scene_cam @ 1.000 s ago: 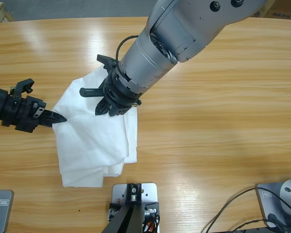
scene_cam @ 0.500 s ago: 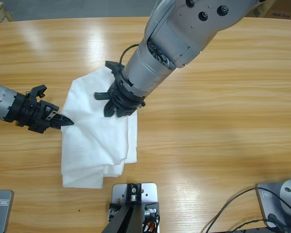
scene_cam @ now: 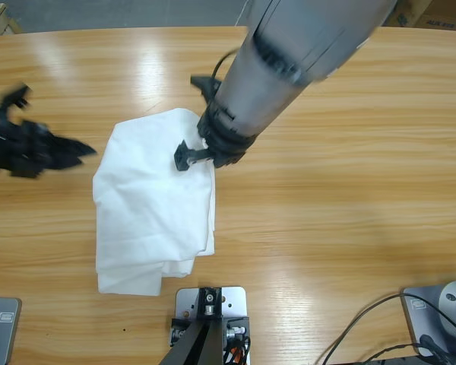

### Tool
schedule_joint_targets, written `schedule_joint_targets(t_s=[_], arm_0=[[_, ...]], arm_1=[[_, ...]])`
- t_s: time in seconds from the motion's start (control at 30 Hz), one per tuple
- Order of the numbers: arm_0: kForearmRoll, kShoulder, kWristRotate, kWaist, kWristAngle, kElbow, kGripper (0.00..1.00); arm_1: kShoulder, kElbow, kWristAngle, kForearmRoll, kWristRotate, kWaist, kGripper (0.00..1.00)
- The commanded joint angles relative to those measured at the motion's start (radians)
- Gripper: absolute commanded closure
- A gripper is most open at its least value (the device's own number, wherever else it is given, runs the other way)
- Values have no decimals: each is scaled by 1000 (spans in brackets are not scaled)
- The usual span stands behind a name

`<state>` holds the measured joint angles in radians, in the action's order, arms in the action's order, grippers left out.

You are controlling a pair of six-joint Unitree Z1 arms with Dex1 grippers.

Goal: Fold clothes

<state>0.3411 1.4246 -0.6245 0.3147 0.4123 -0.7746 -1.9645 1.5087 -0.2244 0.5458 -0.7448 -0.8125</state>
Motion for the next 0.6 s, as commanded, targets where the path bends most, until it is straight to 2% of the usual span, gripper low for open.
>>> schedule_joint_targets(t_s=[0.03, 0.07, 0.1, 0.17, 0.27, 0.4, 0.6], arm_0=[[25, -127, 17, 140, -29, 30, 928], [23, -113, 23, 168, -41, 46, 1000], [15, -97, 33, 198, -64, 63, 1000], [-19, -58, 35, 242, -95, 99, 1000], [-145, -13, 12, 252, -109, 183, 1000], [-303, 77, -25, 286, -113, 256, 1000], [-579, 205, -79, 290, -38, 341, 1000]], arm_1=[[76, 81, -10, 161, 86, 42, 830], [66, 83, -46, 163, 115, 49, 976], [56, 87, -74, 162, 140, 52, 1000], [33, 102, -89, 160, 159, 52, 1000], [-9, 100, -203, 56, 185, 53, 1000], [-95, 69, -406, -149, 169, 95, 1000], [-170, 15, -553, -251, 145, 152, 1000]])
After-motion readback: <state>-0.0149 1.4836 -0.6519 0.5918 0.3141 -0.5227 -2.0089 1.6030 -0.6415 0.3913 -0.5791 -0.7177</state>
